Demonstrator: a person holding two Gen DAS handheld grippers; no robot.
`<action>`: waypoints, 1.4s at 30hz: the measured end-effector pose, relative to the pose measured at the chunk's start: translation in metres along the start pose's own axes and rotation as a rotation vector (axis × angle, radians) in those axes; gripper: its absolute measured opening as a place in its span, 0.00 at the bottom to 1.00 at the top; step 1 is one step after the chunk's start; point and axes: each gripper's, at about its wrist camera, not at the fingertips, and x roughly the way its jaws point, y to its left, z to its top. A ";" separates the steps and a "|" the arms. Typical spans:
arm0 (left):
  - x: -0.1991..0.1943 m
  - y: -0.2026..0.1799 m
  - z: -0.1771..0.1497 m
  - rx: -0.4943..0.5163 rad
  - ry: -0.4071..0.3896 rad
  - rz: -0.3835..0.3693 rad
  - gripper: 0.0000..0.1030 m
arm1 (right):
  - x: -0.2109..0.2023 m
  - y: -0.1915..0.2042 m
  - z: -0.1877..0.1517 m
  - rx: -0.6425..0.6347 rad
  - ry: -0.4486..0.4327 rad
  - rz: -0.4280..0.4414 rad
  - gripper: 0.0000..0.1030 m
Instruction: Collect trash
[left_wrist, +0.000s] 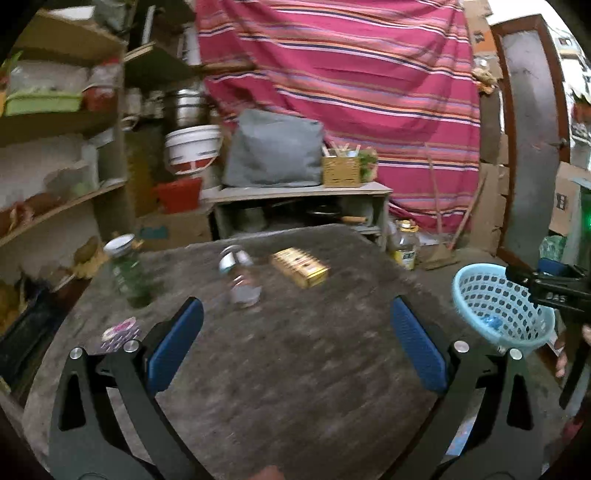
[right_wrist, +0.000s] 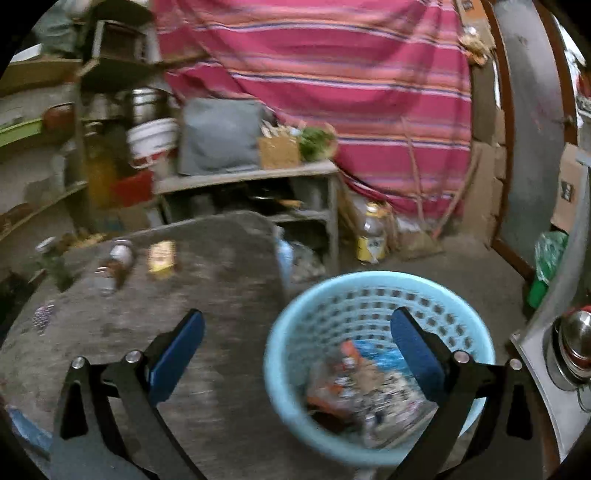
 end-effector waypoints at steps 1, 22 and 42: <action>-0.006 0.010 -0.007 -0.017 0.000 0.005 0.95 | -0.010 0.016 -0.005 -0.006 -0.011 0.031 0.96; -0.048 0.089 -0.076 -0.113 -0.012 0.170 0.95 | -0.057 0.158 -0.078 -0.169 -0.098 0.104 0.96; -0.042 0.099 -0.074 -0.118 -0.023 0.210 0.95 | -0.061 0.185 -0.068 -0.191 -0.142 0.109 0.96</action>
